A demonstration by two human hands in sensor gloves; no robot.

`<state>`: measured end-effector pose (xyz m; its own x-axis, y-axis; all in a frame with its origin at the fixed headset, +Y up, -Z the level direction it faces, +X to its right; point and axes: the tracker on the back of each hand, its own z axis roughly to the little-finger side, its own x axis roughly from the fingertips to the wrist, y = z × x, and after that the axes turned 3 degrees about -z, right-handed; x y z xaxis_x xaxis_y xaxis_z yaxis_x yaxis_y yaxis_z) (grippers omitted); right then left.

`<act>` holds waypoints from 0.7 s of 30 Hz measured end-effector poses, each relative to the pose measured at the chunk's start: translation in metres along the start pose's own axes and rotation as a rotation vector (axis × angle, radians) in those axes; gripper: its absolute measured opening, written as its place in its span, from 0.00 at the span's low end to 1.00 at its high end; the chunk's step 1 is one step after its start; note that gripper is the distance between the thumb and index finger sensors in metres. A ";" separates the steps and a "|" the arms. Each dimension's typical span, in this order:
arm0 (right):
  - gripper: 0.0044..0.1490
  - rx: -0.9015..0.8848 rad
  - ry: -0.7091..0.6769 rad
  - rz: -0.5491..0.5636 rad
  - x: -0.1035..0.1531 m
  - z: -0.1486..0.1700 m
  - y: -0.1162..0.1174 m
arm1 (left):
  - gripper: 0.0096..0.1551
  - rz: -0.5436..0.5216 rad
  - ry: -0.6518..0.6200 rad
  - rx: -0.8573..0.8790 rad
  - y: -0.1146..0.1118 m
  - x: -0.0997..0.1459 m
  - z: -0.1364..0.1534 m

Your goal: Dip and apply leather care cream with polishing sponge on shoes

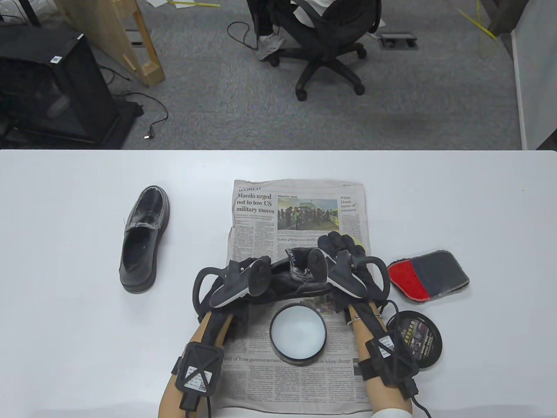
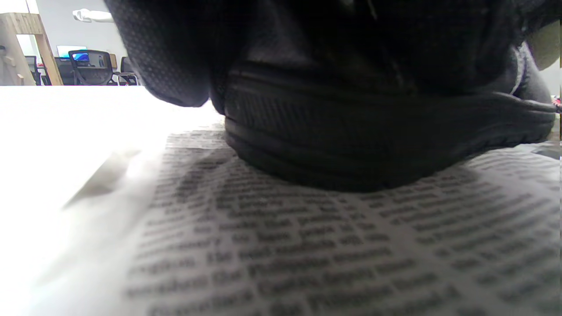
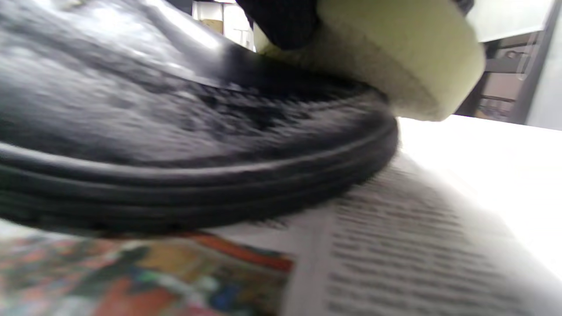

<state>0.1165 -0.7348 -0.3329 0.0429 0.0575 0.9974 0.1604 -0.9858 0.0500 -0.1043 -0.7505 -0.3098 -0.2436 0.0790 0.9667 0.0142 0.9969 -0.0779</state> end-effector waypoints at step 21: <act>0.32 0.071 -0.080 0.044 0.010 -0.018 -0.006 | 0.52 0.000 0.002 0.007 -0.001 0.000 0.000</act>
<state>0.0981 -0.7311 -0.3223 0.1295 0.0298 0.9911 0.2260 -0.9741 -0.0002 -0.1041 -0.7512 -0.3097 -0.2417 0.0793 0.9671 0.0076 0.9968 -0.0799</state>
